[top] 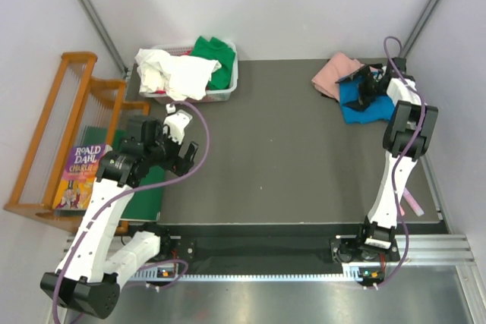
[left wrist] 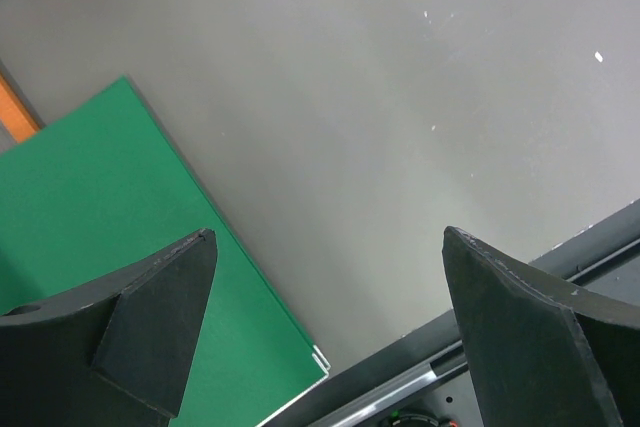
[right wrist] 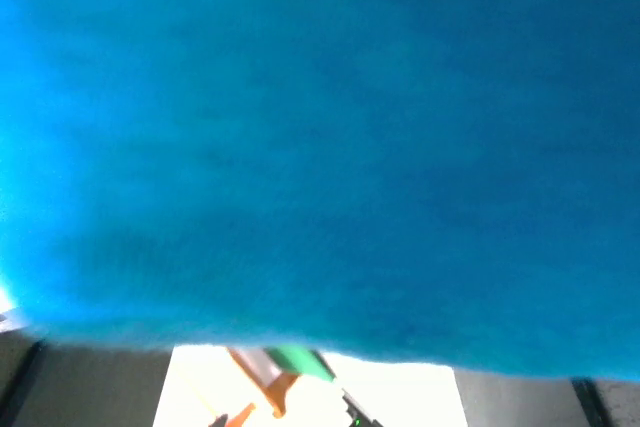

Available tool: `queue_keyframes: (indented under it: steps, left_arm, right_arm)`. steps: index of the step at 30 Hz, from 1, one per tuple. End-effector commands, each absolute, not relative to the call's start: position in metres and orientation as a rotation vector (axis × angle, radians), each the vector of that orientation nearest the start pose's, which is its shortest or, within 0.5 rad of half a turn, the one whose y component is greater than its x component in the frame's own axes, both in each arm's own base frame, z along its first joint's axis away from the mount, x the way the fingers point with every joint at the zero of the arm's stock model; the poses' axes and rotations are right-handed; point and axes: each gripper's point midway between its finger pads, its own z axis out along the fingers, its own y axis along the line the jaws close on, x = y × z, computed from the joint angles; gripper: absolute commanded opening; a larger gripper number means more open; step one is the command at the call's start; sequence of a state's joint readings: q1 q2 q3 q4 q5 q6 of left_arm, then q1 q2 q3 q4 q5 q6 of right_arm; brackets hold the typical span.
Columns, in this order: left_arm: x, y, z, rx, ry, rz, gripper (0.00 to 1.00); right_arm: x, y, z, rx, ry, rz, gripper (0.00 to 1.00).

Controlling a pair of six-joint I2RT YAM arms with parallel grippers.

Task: Fold and stack the t-shirts
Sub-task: Neatly place the folded tshirt to the corner

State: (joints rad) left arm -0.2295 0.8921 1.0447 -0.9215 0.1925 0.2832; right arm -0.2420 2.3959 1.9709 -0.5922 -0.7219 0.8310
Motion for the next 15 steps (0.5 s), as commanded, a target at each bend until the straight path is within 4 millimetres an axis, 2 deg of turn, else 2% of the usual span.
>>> queue_keyframes:
  steps: [1, 3, 4, 6, 7, 8, 13, 14, 15]
  left_arm:
    - [0.233, -0.077, 0.215, 0.671, 2.193, -0.197, 0.99]
    - [0.233, -0.078, 0.217, 0.671, 2.193, -0.202, 0.99]
    - [0.233, -0.077, 0.217, 0.670, 2.196, -0.201, 0.99]
    - [0.233, -0.077, 0.220, 0.670, 2.193, -0.200, 0.99]
    - [0.233, -0.077, 0.221, 0.670, 2.193, -0.198, 0.99]
    - [0.233, -0.077, 0.222, 0.670, 2.189, -0.195, 0.99]
    - [0.232, -0.076, 0.216, 0.670, 2.209, -0.195, 0.99]
    - [0.232, -0.076, 0.215, 0.674, 2.213, -0.198, 0.99]
    - [0.232, -0.076, 0.215, 0.670, 2.211, -0.195, 0.99]
  right_arm:
    - [0.567, 0.030, 0.140, 0.697, 2.183, 1.455, 1.00]
    - [0.573, 0.030, 0.176, 0.676, 2.089, 1.513, 1.00]
    - [0.579, 0.028, 0.190, 0.600, 2.020, 1.531, 1.00]
    - [0.583, 0.029, 0.204, 0.646, 1.971, 1.600, 1.00]
    - [0.588, 0.027, 0.214, 0.592, 1.919, 1.600, 1.00]
    - [0.591, 0.027, 0.213, 0.639, 1.905, 1.636, 1.00]
    - [0.603, 0.023, 0.211, 0.636, 1.849, 1.697, 1.00]
    - [0.604, 0.024, 0.230, 0.562, 1.777, 1.731, 1.00]
    - [0.605, 0.023, 0.232, 0.544, 1.746, 1.759, 1.00]
